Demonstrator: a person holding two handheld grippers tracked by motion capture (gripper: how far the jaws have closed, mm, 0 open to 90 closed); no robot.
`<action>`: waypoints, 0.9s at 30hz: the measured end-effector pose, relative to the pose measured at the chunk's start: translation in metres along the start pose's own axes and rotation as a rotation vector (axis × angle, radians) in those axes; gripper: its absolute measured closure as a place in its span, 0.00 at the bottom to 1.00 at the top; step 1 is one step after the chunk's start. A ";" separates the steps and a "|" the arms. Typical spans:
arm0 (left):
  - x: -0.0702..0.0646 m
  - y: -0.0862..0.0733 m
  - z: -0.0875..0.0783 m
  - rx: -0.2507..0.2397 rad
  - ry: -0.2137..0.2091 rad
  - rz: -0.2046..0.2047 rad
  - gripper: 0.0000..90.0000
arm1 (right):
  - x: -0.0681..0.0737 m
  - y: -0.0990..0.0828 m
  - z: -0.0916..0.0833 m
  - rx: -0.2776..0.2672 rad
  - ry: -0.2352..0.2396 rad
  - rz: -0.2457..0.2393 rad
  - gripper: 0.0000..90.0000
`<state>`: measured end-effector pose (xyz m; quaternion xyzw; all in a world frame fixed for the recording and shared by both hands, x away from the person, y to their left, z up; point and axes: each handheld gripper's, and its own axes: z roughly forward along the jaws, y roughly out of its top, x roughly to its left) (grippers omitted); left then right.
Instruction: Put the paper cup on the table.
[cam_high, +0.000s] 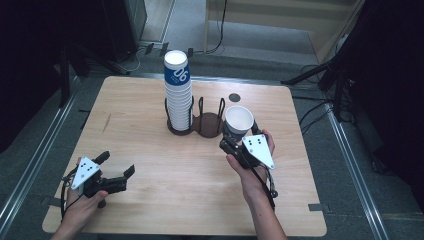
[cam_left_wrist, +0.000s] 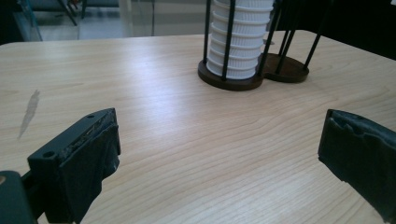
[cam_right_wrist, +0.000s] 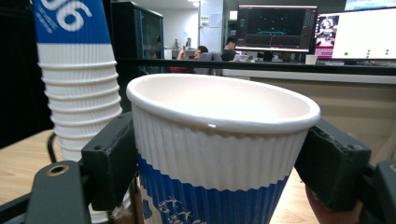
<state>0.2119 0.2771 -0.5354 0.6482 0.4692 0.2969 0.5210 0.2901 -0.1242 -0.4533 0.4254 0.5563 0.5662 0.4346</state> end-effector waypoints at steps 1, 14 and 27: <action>0.000 0.000 0.000 0.000 0.000 0.000 0.00 | -0.001 -0.001 0.001 0.002 -0.004 -0.005 0.23; 0.021 -0.009 -0.013 0.014 0.057 -0.049 0.00 | -0.022 -0.026 0.021 -0.005 -0.070 -0.050 0.23; 0.033 -0.014 -0.021 0.052 0.101 -0.054 0.00 | -0.045 -0.049 0.035 0.041 -0.114 -0.073 0.23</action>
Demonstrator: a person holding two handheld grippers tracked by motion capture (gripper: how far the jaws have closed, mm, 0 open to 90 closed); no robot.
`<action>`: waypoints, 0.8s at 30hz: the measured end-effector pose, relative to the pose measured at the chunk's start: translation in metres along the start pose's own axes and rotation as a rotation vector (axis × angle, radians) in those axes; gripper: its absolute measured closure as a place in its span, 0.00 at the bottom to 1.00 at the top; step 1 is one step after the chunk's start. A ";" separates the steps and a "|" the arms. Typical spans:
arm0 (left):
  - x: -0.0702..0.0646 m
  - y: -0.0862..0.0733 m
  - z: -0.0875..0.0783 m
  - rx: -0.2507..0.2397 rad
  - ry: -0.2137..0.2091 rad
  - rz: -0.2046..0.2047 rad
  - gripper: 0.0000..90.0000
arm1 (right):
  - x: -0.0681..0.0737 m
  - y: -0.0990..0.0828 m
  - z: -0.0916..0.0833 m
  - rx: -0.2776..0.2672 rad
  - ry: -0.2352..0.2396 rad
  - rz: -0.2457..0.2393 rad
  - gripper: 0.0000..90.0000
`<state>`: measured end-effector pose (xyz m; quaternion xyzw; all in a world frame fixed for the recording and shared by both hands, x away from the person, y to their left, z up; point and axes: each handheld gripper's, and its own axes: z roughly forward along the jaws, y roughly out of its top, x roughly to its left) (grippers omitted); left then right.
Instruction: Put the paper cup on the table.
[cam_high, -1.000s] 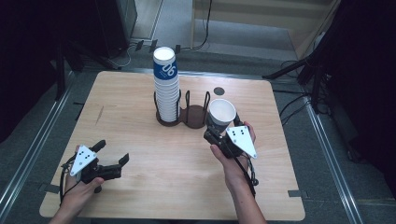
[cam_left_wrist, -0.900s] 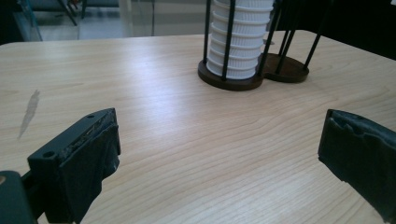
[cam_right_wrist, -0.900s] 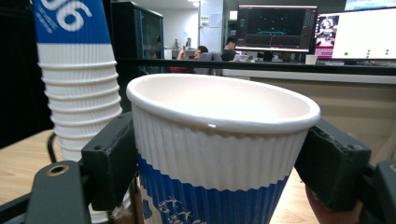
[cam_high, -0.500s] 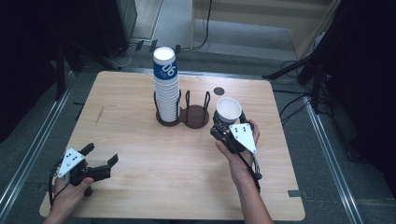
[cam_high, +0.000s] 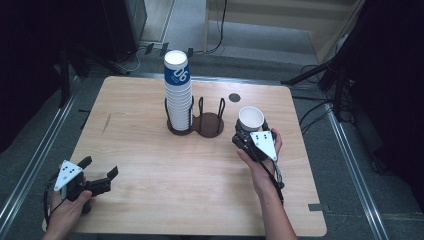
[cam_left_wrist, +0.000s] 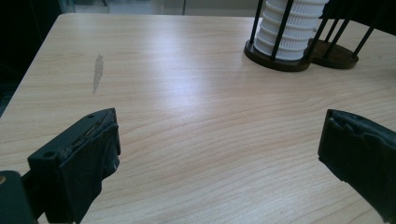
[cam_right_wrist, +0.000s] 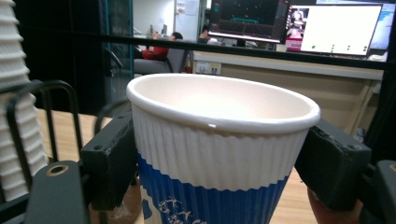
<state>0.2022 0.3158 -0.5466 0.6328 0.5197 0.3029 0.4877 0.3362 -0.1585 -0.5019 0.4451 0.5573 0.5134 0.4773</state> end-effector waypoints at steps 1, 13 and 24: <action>0.000 0.000 0.000 0.001 -0.002 0.001 0.00 | -0.001 -0.001 0.001 0.006 -0.002 0.002 0.23; 0.010 -0.004 -0.003 0.039 0.019 -0.005 0.00 | -0.016 -0.021 0.018 0.074 -0.035 -0.005 0.23; 0.013 -0.004 -0.003 0.103 0.055 -0.012 0.00 | -0.023 -0.031 0.027 0.130 -0.076 0.015 0.22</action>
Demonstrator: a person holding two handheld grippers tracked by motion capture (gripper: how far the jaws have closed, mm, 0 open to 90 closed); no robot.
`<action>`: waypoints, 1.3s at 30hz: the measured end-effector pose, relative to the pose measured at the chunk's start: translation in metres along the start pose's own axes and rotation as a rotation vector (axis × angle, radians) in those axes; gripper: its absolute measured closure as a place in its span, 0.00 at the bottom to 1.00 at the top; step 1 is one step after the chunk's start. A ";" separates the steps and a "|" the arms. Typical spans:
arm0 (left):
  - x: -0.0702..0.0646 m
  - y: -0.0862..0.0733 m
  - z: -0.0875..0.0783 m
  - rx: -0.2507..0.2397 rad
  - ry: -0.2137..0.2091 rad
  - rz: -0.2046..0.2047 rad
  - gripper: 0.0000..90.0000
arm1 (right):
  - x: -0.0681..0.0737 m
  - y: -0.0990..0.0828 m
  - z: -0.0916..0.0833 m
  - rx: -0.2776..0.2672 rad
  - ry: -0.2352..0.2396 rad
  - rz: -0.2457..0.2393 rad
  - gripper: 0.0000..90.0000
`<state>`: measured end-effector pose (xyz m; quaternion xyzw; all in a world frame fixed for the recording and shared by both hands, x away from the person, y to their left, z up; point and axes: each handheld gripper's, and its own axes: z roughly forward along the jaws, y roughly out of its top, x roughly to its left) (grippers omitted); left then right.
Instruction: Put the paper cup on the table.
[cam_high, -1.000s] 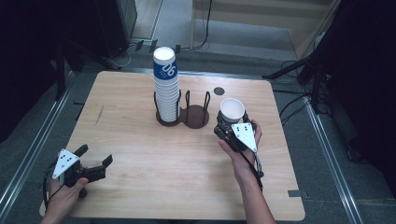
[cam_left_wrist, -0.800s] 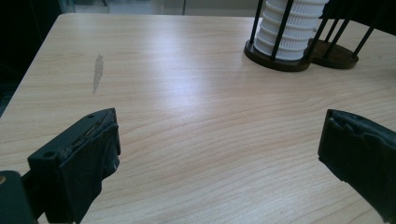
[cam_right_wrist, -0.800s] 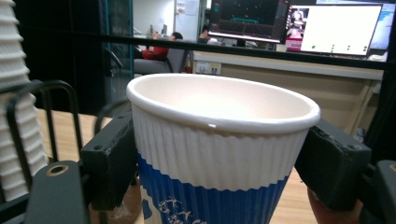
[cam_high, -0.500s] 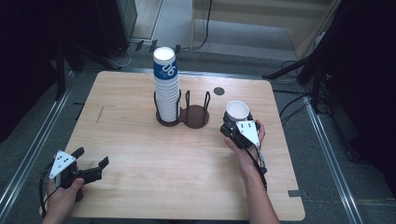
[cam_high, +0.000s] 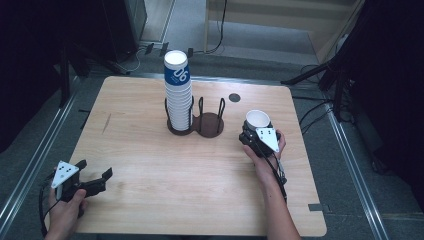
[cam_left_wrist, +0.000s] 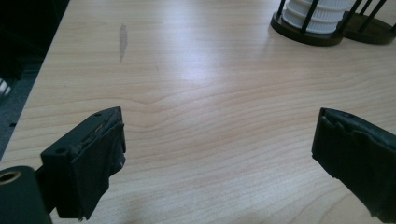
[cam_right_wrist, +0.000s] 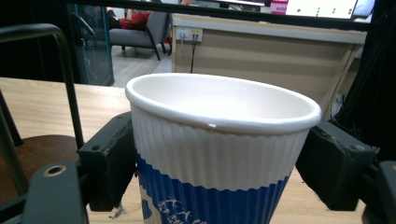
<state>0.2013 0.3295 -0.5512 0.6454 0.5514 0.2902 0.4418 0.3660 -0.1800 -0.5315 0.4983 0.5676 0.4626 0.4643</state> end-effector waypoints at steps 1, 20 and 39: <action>0.000 0.000 0.000 0.009 0.003 0.004 0.00 | -0.001 0.000 0.001 0.002 -0.002 0.000 0.22; -0.004 0.000 0.001 0.045 0.018 0.020 0.00 | -0.004 -0.008 0.005 0.073 -0.022 0.008 0.20; -0.002 0.000 0.001 0.050 0.021 0.004 0.00 | -0.009 -0.007 0.004 0.139 0.021 0.042 0.04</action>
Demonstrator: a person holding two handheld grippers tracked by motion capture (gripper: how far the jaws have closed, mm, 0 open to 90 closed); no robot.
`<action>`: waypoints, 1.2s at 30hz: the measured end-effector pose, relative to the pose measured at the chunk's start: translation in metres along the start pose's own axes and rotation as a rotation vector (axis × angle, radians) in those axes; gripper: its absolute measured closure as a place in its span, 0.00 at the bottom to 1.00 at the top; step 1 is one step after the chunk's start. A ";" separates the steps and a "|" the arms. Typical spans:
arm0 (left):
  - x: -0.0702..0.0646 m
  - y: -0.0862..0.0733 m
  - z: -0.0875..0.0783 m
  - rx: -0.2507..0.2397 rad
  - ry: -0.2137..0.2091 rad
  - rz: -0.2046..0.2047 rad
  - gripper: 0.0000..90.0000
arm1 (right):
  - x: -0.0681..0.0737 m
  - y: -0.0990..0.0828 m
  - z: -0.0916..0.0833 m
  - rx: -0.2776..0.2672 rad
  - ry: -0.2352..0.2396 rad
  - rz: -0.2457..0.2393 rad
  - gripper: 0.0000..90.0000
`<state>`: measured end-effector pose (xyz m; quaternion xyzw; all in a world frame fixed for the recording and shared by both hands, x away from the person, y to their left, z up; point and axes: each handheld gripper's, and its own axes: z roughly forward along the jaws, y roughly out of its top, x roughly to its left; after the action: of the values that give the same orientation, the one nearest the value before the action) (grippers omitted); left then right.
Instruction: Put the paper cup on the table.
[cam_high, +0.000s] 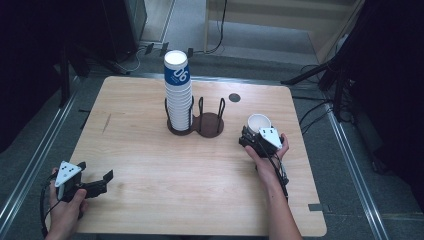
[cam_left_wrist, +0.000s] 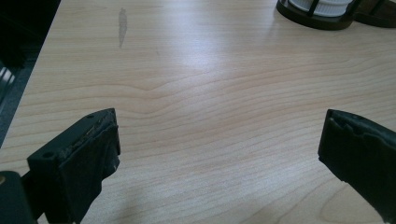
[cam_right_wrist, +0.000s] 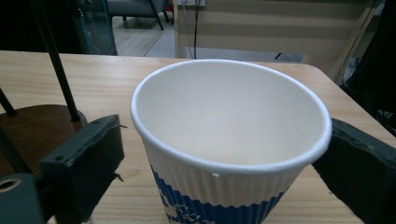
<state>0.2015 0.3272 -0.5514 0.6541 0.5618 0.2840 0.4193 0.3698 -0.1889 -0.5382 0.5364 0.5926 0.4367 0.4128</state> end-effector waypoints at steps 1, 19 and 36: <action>0.000 0.000 0.000 0.001 0.000 -0.001 0.00 | -0.001 0.001 -0.001 0.001 0.007 0.005 0.03; 0.001 0.000 0.000 0.004 0.004 -0.010 0.00 | -0.005 0.018 -0.025 -0.050 0.037 -0.019 0.00; -0.001 0.000 0.000 -0.001 0.014 -0.001 0.00 | -0.010 0.024 -0.056 -0.078 0.074 -0.035 0.00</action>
<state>0.2012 0.3263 -0.5516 0.6517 0.5648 0.2888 0.4159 0.3240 -0.2022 -0.4994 0.4928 0.5993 0.4718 0.4188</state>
